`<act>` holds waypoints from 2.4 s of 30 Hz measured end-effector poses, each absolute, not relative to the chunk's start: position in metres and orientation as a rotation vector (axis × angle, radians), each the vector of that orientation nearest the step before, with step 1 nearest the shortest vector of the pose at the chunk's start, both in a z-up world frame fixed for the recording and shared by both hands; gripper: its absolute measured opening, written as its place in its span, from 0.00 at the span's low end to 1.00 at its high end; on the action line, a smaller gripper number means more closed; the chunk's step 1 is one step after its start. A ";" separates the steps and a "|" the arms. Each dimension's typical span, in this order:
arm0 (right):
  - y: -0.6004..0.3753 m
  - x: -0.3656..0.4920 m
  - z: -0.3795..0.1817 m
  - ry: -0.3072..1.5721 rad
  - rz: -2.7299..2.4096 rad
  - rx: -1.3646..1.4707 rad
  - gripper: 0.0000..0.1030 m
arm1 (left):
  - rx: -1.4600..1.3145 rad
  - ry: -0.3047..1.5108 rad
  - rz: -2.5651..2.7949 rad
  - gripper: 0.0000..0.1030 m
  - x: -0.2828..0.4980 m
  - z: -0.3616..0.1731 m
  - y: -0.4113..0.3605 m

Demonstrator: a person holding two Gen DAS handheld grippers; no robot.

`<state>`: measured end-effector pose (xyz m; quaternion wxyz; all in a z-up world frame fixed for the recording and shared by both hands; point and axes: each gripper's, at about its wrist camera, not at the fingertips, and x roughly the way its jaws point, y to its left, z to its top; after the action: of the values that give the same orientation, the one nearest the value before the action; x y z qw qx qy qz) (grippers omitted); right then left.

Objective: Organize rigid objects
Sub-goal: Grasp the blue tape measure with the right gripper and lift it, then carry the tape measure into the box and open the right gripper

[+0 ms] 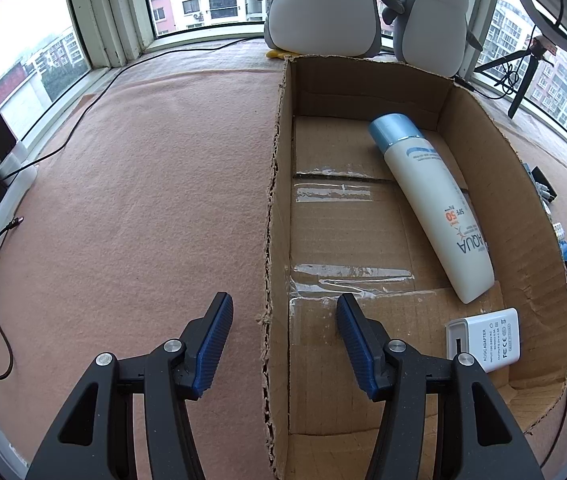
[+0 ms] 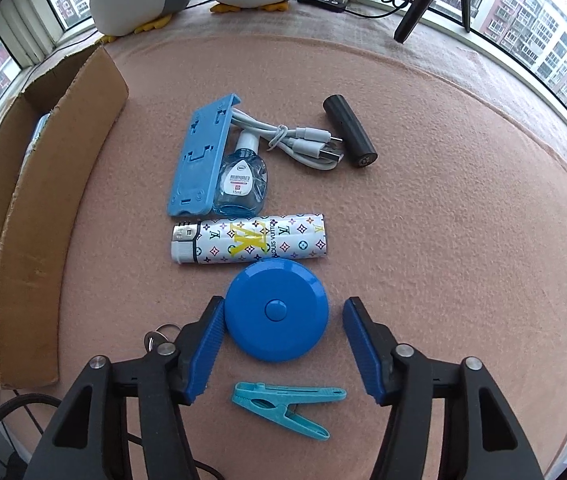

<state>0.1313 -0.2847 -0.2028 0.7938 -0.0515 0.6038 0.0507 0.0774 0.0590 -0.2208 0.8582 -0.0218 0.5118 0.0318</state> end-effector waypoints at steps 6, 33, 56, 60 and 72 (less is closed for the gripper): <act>-0.285 0.130 -0.202 1.299 0.113 -0.102 0.45 | -0.046 1.074 0.068 0.56 0.078 -0.221 0.059; -0.201 0.124 -0.113 1.087 0.330 -0.108 0.45 | -0.055 1.071 0.061 0.56 0.079 -0.222 0.059; -0.084 0.143 -0.140 1.132 0.557 -0.115 0.45 | -0.067 1.069 0.060 0.56 0.078 -0.222 0.061; -0.079 0.145 -0.144 1.146 0.572 -0.108 0.45 | -0.071 1.068 0.060 0.56 0.078 -0.223 0.062; -0.074 0.145 -0.146 1.161 0.583 -0.109 0.50 | -0.064 1.066 0.062 0.56 0.077 -0.223 0.062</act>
<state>0.1447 -0.0737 -0.1457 0.7951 -0.0509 0.5401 0.2712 0.0774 0.0620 -0.2229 0.8604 -0.0306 0.5078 0.0296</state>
